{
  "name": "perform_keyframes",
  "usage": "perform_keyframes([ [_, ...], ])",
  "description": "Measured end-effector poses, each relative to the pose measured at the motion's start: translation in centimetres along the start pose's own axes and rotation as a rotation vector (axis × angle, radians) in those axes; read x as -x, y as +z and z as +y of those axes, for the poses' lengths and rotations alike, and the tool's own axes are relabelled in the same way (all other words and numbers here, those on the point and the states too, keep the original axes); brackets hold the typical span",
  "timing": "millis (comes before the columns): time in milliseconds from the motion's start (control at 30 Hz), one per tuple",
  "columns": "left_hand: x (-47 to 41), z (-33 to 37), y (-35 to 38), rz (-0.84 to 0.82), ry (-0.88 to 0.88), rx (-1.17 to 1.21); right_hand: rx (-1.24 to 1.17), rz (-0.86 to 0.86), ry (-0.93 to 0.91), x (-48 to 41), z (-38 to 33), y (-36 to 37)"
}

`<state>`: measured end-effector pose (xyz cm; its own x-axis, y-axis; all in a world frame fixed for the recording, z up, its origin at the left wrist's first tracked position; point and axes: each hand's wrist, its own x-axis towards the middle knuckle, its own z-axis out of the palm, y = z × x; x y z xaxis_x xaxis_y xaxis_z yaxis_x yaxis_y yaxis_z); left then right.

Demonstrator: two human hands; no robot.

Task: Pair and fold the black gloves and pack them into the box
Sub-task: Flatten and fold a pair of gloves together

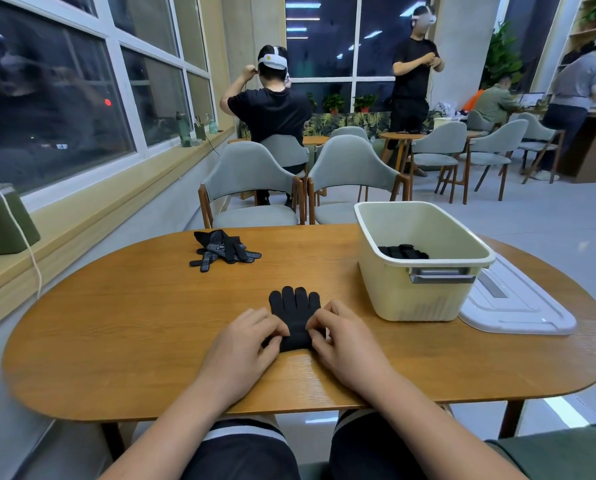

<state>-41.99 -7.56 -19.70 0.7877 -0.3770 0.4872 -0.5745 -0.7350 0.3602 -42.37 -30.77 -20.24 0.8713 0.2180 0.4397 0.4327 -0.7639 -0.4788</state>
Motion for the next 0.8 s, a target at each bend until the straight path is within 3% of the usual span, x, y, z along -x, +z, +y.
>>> perform_keyframes([
  [133,0.0,0.2,-0.1,-0.006,0.018,-0.024,0.131,0.012,-0.179,0.7,0.0,-0.1],
  [467,0.2,-0.3,0.1,-0.038,-0.014,0.003,0.101,-0.053,-0.108,0.7,-0.7,-0.6],
  [800,-0.2,-0.6,0.0,-0.059,-0.105,0.119,-0.118,-0.113,0.004,0.7,-0.9,-1.5],
])
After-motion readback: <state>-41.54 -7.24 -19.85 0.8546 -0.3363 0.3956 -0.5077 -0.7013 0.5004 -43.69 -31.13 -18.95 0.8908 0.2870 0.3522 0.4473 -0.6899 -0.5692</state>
